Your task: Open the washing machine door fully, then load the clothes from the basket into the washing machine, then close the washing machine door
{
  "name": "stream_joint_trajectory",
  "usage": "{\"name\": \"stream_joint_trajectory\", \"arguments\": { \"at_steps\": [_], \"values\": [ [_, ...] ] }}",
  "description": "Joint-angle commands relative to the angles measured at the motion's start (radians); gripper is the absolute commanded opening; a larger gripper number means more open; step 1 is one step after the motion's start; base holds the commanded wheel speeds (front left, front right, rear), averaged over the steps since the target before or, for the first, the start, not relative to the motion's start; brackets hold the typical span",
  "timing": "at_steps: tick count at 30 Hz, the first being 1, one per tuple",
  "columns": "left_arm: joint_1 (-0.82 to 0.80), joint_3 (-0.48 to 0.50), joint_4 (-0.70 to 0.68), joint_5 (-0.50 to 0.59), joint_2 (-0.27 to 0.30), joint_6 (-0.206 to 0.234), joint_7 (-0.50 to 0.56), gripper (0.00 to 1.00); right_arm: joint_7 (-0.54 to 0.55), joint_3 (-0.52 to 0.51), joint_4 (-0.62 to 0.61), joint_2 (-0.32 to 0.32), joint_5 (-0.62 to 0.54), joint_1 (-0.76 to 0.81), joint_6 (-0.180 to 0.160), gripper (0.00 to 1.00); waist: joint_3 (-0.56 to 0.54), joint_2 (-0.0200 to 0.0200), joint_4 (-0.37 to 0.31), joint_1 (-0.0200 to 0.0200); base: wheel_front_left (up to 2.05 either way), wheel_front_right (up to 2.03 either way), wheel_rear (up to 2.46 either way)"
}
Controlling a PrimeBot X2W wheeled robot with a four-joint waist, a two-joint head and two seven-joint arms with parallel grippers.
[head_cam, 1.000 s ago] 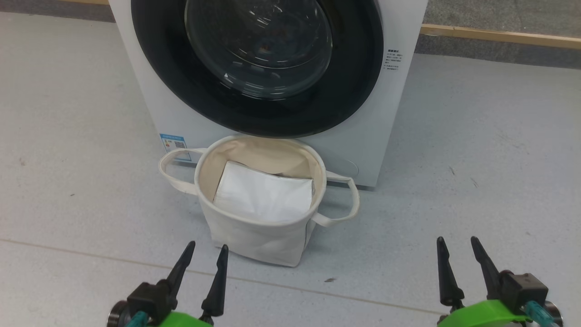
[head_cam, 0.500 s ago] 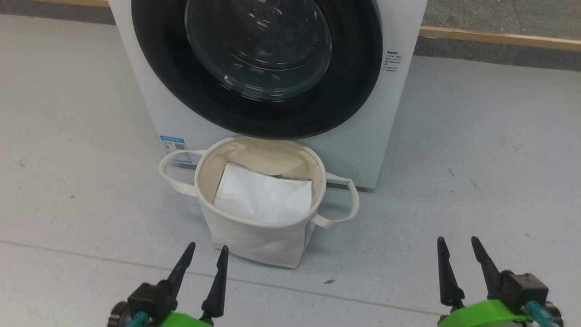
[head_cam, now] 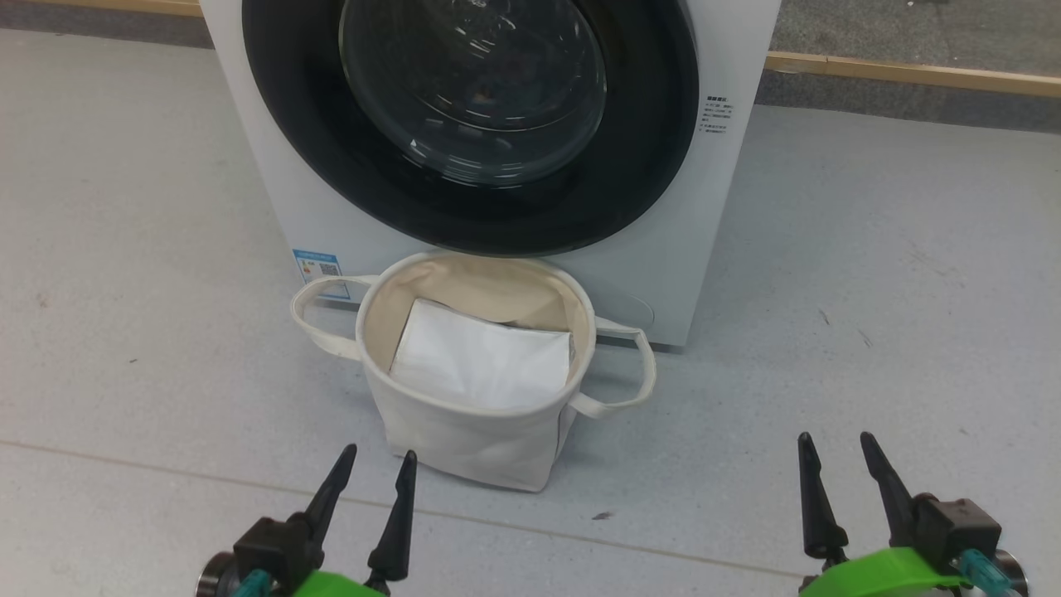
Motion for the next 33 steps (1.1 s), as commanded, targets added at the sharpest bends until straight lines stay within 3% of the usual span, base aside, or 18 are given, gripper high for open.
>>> {"name": "stream_joint_trajectory", "arguments": {
  "at_steps": [1,3,4,9,16,20,33],
  "values": [
    [-0.022,0.033,-0.030,0.007,0.008,-0.006,-0.006,1.00,-0.005,0.023,-0.029,-0.004,-0.010,-0.024,0.000,1.00,0.001,0.0000,0.000,0.0000,0.00,0.00,0.00],
    [-0.021,0.032,-0.030,0.005,0.009,-0.006,-0.006,1.00,-0.005,0.023,-0.030,-0.004,-0.010,-0.024,0.000,1.00,0.001,0.0000,0.001,0.0000,0.00,0.00,0.00],
    [-0.021,0.030,-0.030,0.002,0.009,-0.006,-0.006,0.00,-0.005,0.024,-0.030,-0.004,-0.010,-0.024,0.000,0.00,0.001,0.0000,0.001,0.0000,0.00,0.00,0.00],
    [0.023,-0.005,0.054,-0.010,-0.003,0.001,0.002,0.00,0.002,0.001,0.059,0.002,0.010,0.012,0.000,0.00,0.001,0.0000,0.000,0.0000,0.00,0.00,0.00],
    [0.022,0.008,0.046,-0.080,-0.001,0.001,0.018,0.00,0.019,-0.004,0.056,0.000,0.081,0.007,0.000,0.00,0.000,0.0000,-0.004,0.0023,0.00,0.00,0.00],
    [0.021,0.016,0.042,-0.126,0.000,0.001,0.029,0.00,0.030,-0.008,0.056,-0.001,0.128,0.002,0.000,0.00,0.003,0.0000,-0.007,0.0003,0.00,0.00,0.00],
    [0.014,0.043,0.028,-0.274,0.003,0.000,0.065,0.00,0.067,-0.020,0.053,-0.003,0.279,-0.015,0.000,0.00,0.008,0.0000,-0.016,0.0000,0.00,0.00,0.00]
  ]
}}
